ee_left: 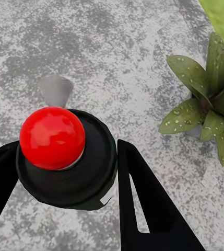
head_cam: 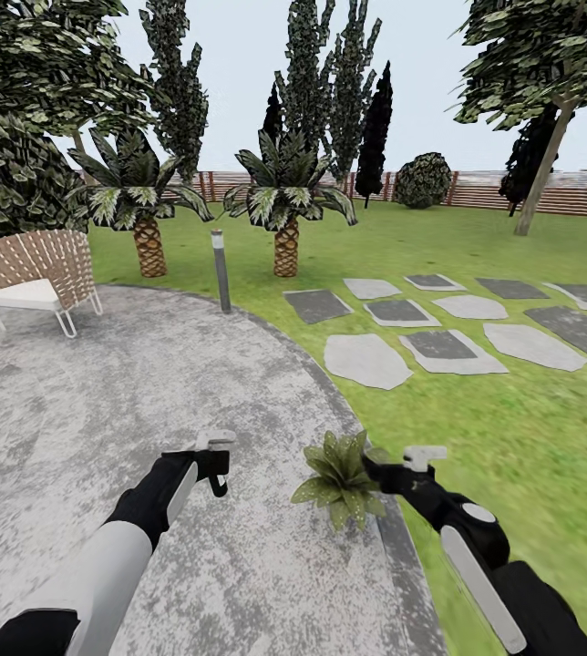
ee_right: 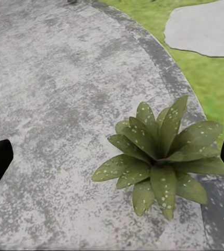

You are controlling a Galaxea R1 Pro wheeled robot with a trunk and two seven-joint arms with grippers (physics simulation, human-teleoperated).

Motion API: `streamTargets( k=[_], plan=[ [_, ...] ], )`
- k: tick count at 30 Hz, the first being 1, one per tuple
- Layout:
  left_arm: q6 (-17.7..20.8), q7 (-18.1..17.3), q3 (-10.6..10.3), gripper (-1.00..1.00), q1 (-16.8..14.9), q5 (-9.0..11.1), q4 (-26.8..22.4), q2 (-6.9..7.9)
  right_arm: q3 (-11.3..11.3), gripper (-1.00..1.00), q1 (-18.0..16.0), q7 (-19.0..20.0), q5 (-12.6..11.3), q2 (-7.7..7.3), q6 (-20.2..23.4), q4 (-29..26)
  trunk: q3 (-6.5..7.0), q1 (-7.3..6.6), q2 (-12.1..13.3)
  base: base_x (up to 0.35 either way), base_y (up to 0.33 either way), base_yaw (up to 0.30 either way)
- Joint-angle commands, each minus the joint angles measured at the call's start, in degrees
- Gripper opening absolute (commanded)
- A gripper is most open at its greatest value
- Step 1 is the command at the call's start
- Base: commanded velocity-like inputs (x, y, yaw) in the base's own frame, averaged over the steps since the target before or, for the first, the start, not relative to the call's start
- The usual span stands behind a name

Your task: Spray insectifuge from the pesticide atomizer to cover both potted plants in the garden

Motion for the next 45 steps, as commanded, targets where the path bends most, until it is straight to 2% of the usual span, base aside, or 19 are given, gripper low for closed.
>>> streamTargets(
  k=[1,5,17,19,22,25,27,28,30,37,45],
  plan=[
    [0.32,-0.07,0.02,-1.0,-0.02,0.19,-0.11,0.0,0.15,1.0,-0.02,-0.11,-0.79,-0.36,0.14,-0.04,-0.06,-0.01,-0.03,0.0,0.0,0.0],
    [0.33,-0.07,0.02,-1.0,-0.02,0.19,-0.15,0.0,0.14,1.0,0.01,0.58,-1.03,-0.79,0.14,0.03,-0.06,-0.01,-0.03,0.0,0.0,0.0],
    [0.78,-0.07,0.14,-1.0,-0.02,0.16,-0.15,0.08,0.23,1.0,0.02,0.67,-1.37,-0.78,0.41,-0.09,-0.06,-0.01,-0.03,0.0,0.0,0.0],
    [0.76,-0.07,0.04,-1.0,-0.02,0.16,-0.15,0.02,0.21,1.0,0.02,0.67,-1.4,-0.83,2.24,-0.14,-0.06,-0.01,-0.03,0.0,0.0,0.0],
    [0.76,-0.07,-0.05,-1.0,-0.02,0.18,-0.15,-0.07,0.15,1.0,0.02,0.75,-1.41,-0.79,7.42,-0.21,-0.06,-0.01,-0.03,0.0,0.0,0.0],
    [0.76,-0.07,-0.07,-1.0,-0.02,0.19,-0.15,-0.36,0.14,1.0,0.02,0.83,-1.41,-0.77,8.89,-0.22,-0.06,-0.01,-0.03,0.0,0.0,0.0],
    [0.76,-0.07,-0.07,-1.0,-0.02,0.19,-0.15,-0.76,0.14,1.0,0.02,0.84,-1.41,-0.76,9.12,-0.22,-0.06,-0.01,-0.03,0.0,0.0,0.0],
    [0.76,-0.07,-0.07,-1.0,-0.02,0.13,-0.07,-1.63,0.2,1.0,0.02,0.85,-1.41,-0.76,9.25,-0.22,-0.06,-0.01,-0.03,0.0,0.0,0.0],
    [0.76,-0.07,-0.23,-1.0,-0.02,0.09,0.0,-1.94,0.26,1.0,0.02,0.85,-1.41,-0.74,9.28,-0.18,-0.06,-0.01,-0.03,0.0,0.0,0.0],
    [0.76,-0.07,-0.77,-1.0,-0.02,0.05,0.17,-1.97,0.39,1.0,0.02,0.77,-1.32,-0.63,9.28,-0.07,-0.06,-0.01,-0.03,0.037,0.024,0.0],
    [0.76,-0.07,-0.96,-1.0,0.04,0.02,0.2,-1.99,0.45,1.0,0.02,0.76,-1.32,-0.45,9.37,-0.04,-0.06,-0.01,-0.03,0.194,0.222,0.003]
  ],
)
